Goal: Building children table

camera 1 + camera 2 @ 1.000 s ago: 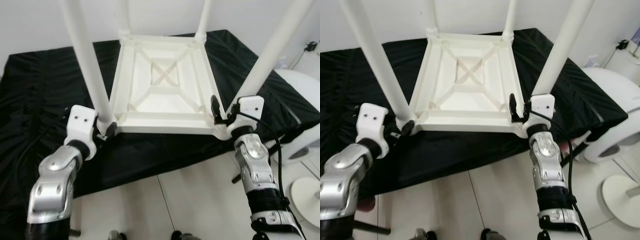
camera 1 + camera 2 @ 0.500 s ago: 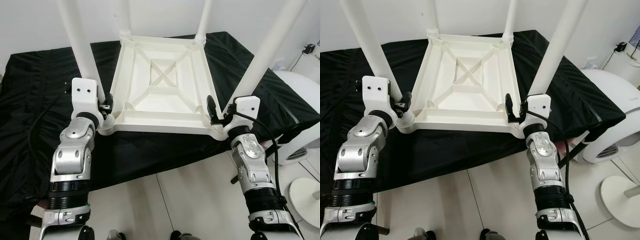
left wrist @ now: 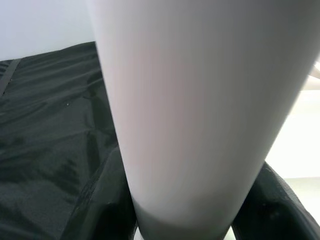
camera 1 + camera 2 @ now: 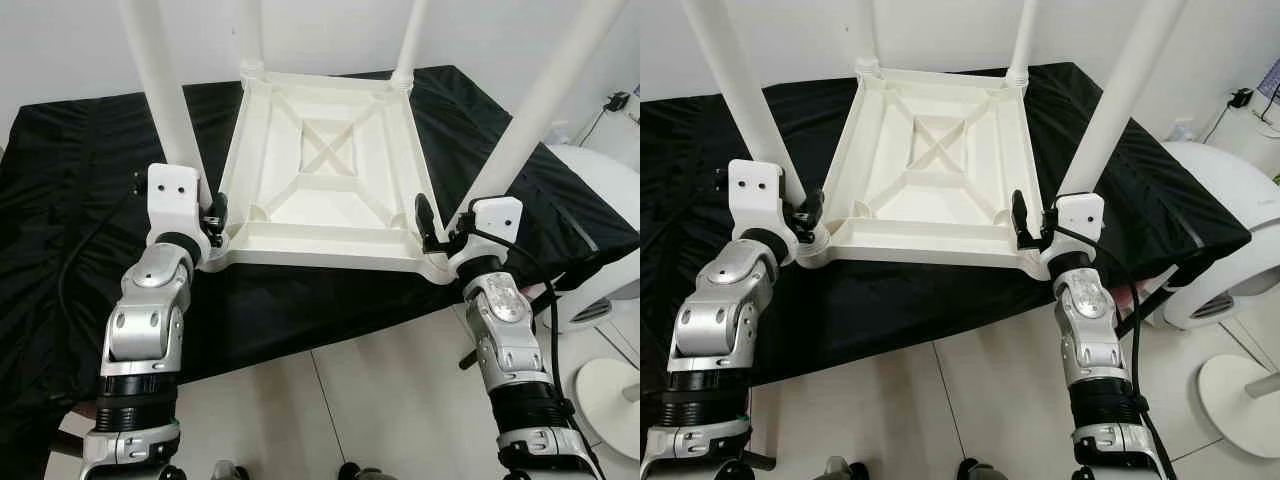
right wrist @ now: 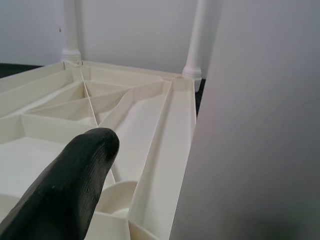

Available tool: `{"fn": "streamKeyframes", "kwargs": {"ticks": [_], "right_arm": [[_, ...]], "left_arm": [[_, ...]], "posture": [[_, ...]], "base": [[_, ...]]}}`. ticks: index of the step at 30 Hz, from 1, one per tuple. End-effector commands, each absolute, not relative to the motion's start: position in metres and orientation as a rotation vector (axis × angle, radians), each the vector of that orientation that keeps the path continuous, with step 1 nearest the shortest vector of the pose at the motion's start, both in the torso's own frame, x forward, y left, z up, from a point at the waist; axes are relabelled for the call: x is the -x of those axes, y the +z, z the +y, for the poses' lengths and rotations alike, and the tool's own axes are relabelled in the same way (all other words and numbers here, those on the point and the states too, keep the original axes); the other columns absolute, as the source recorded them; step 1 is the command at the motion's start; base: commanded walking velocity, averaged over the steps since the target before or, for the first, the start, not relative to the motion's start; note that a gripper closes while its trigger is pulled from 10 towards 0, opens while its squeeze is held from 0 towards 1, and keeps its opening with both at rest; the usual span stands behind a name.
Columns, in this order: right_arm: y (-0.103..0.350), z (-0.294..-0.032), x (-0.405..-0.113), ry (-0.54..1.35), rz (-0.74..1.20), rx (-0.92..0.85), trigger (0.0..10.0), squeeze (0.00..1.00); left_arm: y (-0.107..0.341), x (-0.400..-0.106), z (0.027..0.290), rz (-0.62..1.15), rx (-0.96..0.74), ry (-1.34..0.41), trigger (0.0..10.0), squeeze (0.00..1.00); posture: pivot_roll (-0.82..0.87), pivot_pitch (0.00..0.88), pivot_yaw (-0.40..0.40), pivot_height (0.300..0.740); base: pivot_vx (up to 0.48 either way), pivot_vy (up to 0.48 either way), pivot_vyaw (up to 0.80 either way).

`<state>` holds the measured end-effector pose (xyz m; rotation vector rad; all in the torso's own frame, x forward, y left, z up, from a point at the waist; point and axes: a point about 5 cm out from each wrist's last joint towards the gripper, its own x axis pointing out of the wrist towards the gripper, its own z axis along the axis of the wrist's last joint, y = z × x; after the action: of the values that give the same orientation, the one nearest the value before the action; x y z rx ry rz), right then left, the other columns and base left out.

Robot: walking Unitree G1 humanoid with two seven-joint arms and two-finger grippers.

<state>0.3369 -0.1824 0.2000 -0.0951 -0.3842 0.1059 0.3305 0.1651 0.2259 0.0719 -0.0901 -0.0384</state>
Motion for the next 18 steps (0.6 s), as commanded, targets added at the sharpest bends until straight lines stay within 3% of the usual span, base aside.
{"fn": "streamKeyframes", "kwargs": {"ticks": [1, 8, 9, 17, 18], "right_arm": [[0.194, -0.186, -0.334, 0.085, -0.352, 0.079, 10.0, 0.00], [0.186, -0.192, -0.334, 0.058, -0.298, 0.027, 10.0, 0.00], [0.185, -0.193, -0.333, 0.054, -0.292, 0.016, 0.0, 0.00], [0.182, -0.197, -0.332, 0.010, -0.276, 0.035, 0.0, 0.00], [0.181, -0.198, -0.333, 0.005, -0.268, 0.036, 4.4, 0.00]], "left_arm": [[0.229, -0.327, 0.164, -0.117, -0.080, -0.050, 0.0, 0.00], [0.229, -0.324, 0.161, -0.121, -0.094, -0.070, 0.0, 0.00], [0.229, -0.324, 0.160, -0.121, -0.095, -0.072, 0.0, 0.00], [0.226, -0.321, 0.158, -0.118, -0.092, -0.085, 0.0, 0.00], [0.226, -0.320, 0.157, -0.118, -0.099, -0.102, 0.0, 0.00]], "posture": [[0.01, 0.140, -0.014, 0.740], [0.01, 0.135, -0.008, 0.740], [0.01, 0.135, -0.008, 0.740], [0.00, 0.132, -0.006, 0.740], [0.00, 0.132, -0.006, 0.740]], "base": [[0.000, 0.000, 0.00], [0.000, 0.000, 0.00], [0.000, 0.000, 0.00], [0.000, 0.000, 0.00], [0.000, 0.000, 0.00]]}}
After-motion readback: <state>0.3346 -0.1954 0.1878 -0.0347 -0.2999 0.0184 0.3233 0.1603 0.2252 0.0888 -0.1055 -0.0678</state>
